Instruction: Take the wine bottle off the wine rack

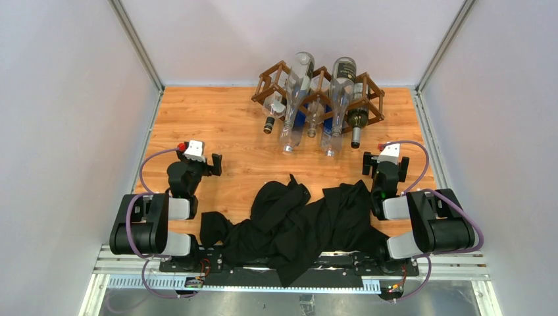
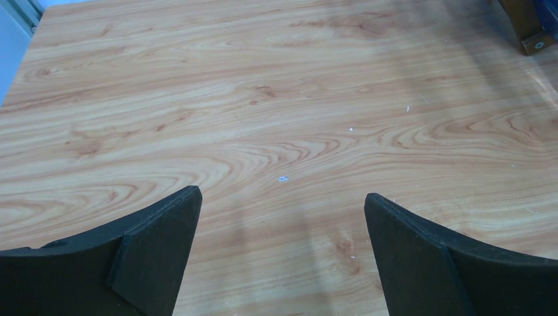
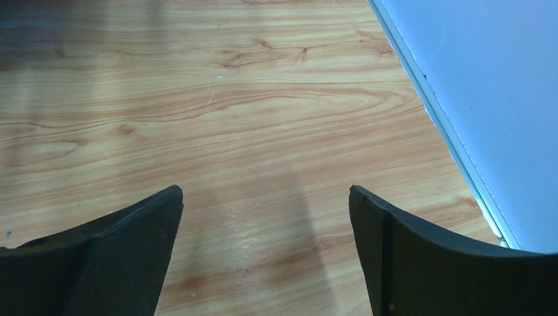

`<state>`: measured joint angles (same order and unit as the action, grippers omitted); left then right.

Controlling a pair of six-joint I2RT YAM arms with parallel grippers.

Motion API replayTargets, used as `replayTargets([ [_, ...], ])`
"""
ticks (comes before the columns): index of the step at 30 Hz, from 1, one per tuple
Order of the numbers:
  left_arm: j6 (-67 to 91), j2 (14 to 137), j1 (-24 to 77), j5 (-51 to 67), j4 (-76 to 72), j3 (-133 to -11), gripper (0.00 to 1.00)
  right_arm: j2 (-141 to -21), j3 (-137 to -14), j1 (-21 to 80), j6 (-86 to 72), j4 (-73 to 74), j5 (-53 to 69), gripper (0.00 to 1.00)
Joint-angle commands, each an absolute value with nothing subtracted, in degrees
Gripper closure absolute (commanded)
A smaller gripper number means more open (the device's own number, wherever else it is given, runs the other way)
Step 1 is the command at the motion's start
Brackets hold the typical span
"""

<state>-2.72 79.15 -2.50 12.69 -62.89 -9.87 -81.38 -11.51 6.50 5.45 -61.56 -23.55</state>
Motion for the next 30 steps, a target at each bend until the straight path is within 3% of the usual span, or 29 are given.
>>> replayTargets([
  [1,-3.7,79.2,-2.5,13.8,-64.9,-10.2,0.0,-81.9,-11.9,7.0,5.9,-63.0,-23.8,0.0],
  [12,-3.2,78.1,-2.9,13.7,-64.8,-10.0,0.0,-77.4,-12.5,6.2,5.5,-59.8,-24.5,0.0],
  [15,-2.8,74.4,-3.5,14.8,-59.5,-11.6,0.0,-66.3,-20.2,6.1,-1.9,-35.2,-31.3,0.0],
  [17,-2.2,70.0,-4.0,14.3,-47.8,-16.0,0.0,-60.2,-25.3,6.0,-5.8,-22.7,-32.0,0.0],
  [21,-3.0,65.3,-4.3,14.0,-27.5,-25.2,0.0,-53.1,-29.2,5.8,-10.3,-14.9,-32.8,0.0],
  [23,-3.7,63.2,-4.3,16.1,-18.4,-30.2,0.0,-49.8,-31.5,4.7,-21.5,-8.2,-36.3,0.0],
  [27,-5.6,61.8,-4.3,21.2,1.5,-43.0,0.0,-45.5,-35.8,-2.4,-26.7,-2.8,-18.2,0.0],
  [30,-7.3,63.8,-4.3,23.1,14.2,-53.1,0.0,-49.1,-43.7,-3.1,-26.1,4.2,-10.0,0.0],
])
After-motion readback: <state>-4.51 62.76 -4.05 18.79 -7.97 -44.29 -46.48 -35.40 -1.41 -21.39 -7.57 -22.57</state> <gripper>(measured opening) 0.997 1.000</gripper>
